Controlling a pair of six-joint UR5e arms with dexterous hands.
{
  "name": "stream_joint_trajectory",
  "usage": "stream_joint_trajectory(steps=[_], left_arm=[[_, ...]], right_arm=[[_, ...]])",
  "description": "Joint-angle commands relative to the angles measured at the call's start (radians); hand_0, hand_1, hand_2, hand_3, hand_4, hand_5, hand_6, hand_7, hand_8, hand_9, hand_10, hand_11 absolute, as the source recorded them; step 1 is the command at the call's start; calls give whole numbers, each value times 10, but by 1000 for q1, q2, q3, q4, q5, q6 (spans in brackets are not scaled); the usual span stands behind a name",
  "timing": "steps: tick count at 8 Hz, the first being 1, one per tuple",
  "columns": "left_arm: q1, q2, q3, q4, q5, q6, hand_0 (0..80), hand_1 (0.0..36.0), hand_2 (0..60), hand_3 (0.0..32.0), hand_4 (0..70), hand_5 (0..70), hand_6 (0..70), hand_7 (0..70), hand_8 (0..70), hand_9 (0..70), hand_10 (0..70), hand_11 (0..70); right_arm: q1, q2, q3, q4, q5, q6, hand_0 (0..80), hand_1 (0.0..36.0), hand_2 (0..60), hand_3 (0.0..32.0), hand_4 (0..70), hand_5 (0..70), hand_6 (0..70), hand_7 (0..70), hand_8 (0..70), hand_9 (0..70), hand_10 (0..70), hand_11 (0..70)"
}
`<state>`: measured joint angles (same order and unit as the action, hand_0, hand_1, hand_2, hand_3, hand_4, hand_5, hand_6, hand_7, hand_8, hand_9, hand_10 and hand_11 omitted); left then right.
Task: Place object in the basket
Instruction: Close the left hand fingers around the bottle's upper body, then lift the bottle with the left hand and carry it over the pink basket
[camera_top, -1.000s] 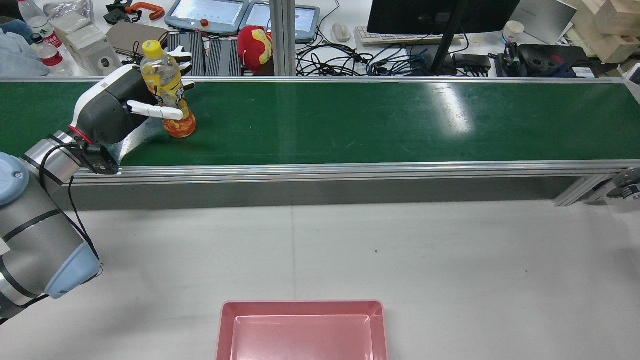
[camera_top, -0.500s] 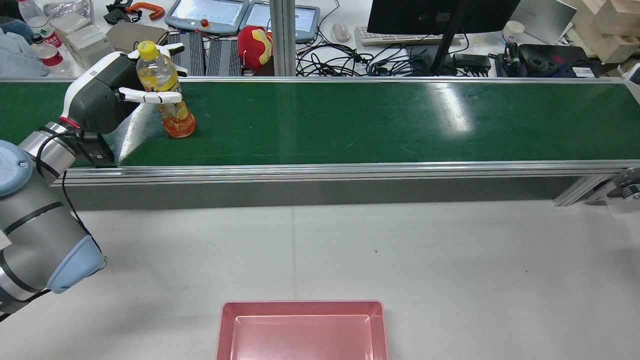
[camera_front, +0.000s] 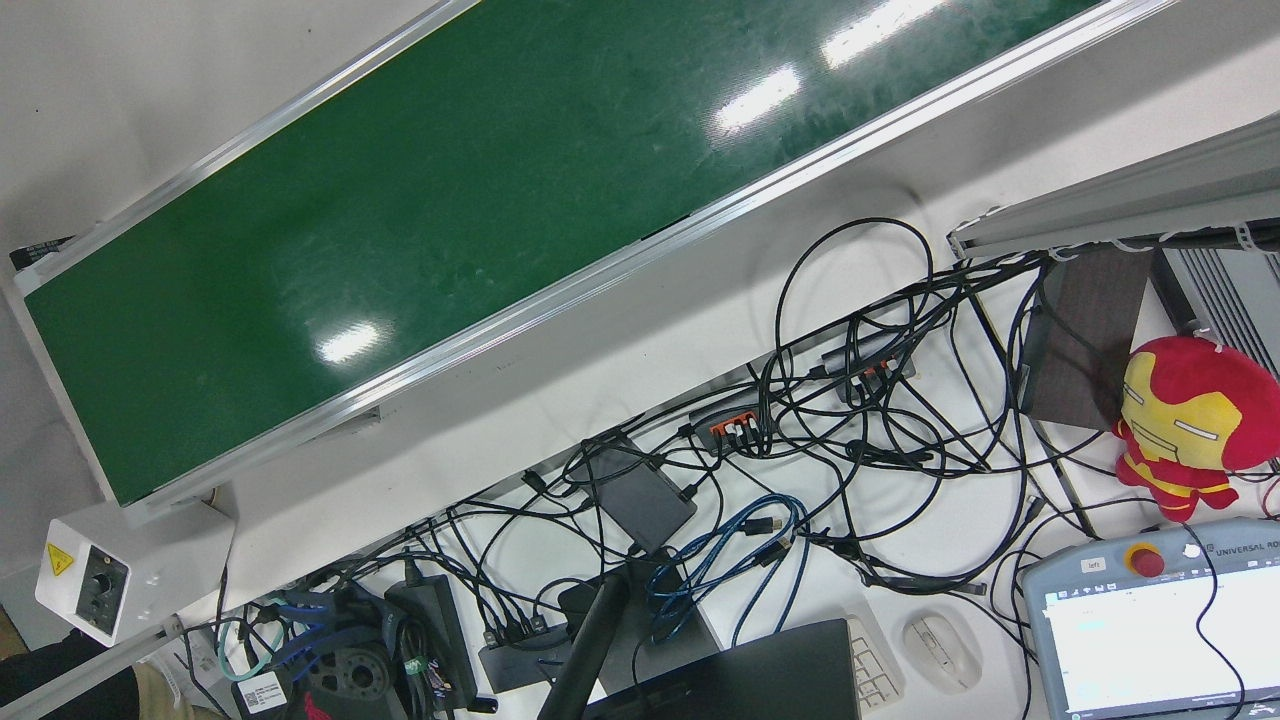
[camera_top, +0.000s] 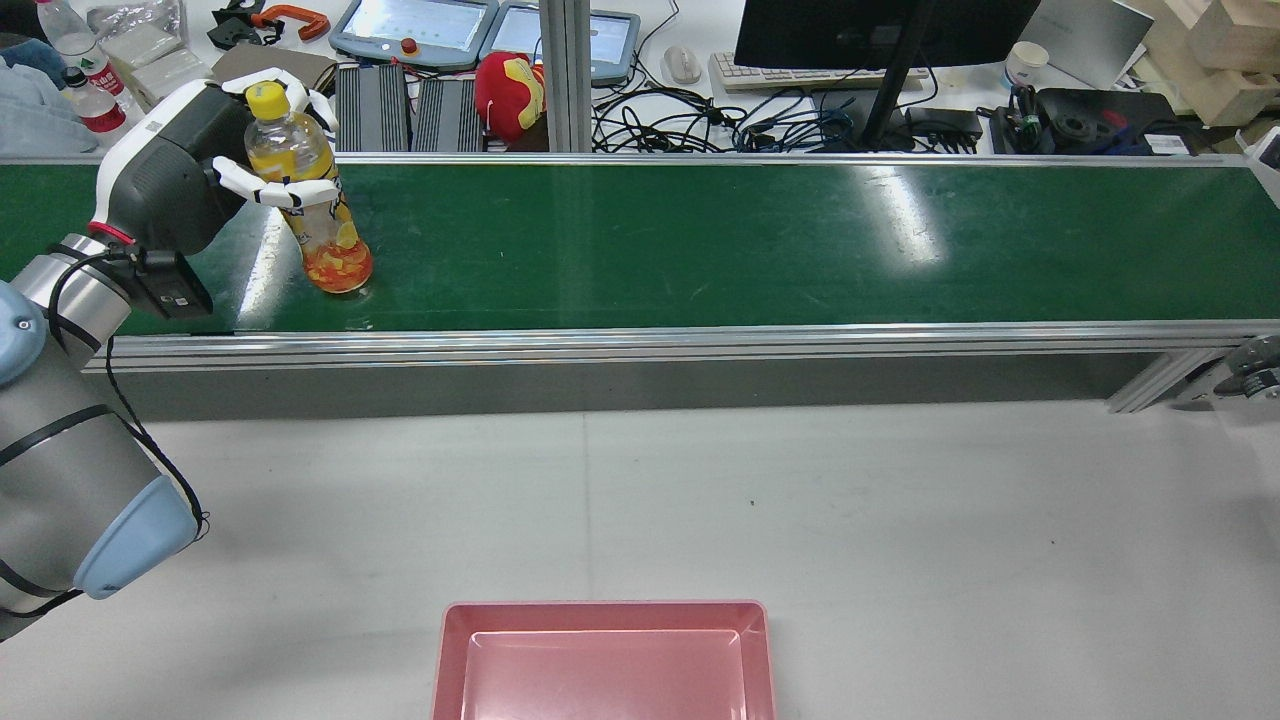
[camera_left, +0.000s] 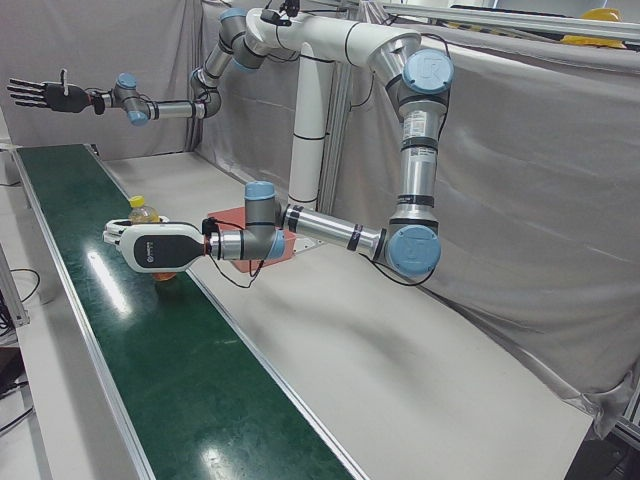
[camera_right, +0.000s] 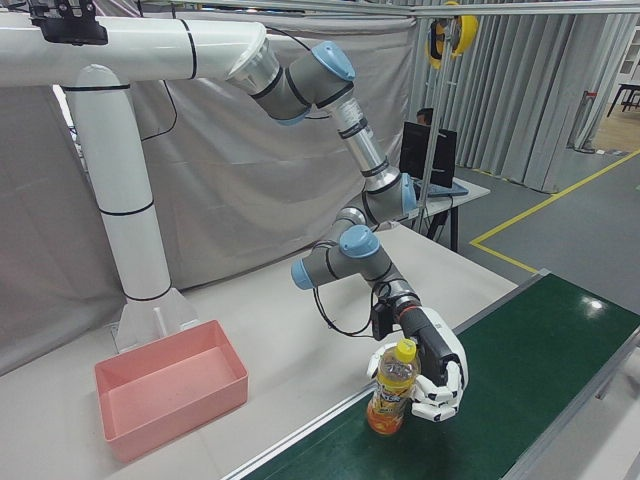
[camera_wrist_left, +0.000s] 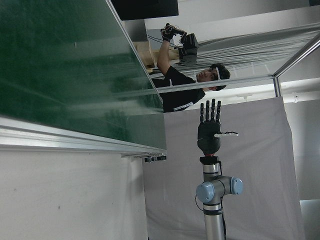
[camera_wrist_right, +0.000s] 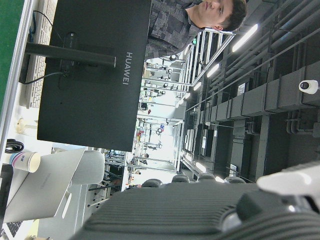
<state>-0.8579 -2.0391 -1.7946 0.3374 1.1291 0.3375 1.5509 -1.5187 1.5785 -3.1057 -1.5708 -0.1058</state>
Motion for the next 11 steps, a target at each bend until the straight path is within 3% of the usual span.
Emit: stream_joint_trajectory(steps=[1,4,6,7,9,11], left_arm=[[0,7,-78,55,3,1,645,275,521,0,440,700,396,471,648,700,700,700],[14,19,-216,136,12,5,642,286,569,0,444,700,399,475,653,700,700,700],[52,34,-284,152,127,14,642,286,559,0,426,700,389,465,646,700,700,700],[113,34,-296,157,149,18,666,289,540,0,420,700,381,459,643,700,700,700],[256,36,-356,181,149,111,686,288,493,0,394,700,351,434,613,700,678,700],[405,36,-406,210,149,179,650,275,482,0,393,700,356,435,604,700,666,700]], right_arm=[[0,0,0,-1,0,0,0,0,0,0,0,0,0,0,0,0,0,0],[1,0,0,-1,0,0,0,0,0,0,0,0,0,0,0,0,0,0],[0,0,0,1,0,0,0,0,0,0,0,0,0,0,0,0,0,0],[0,0,0,-1,0,0,0,0,0,0,0,0,0,0,0,0,0,0],[0,0,0,1,0,0,0,0,0,0,0,0,0,0,0,0,0,0],[1,0,0,1,0,0,0,0,0,0,0,0,0,0,0,0,0,0]])
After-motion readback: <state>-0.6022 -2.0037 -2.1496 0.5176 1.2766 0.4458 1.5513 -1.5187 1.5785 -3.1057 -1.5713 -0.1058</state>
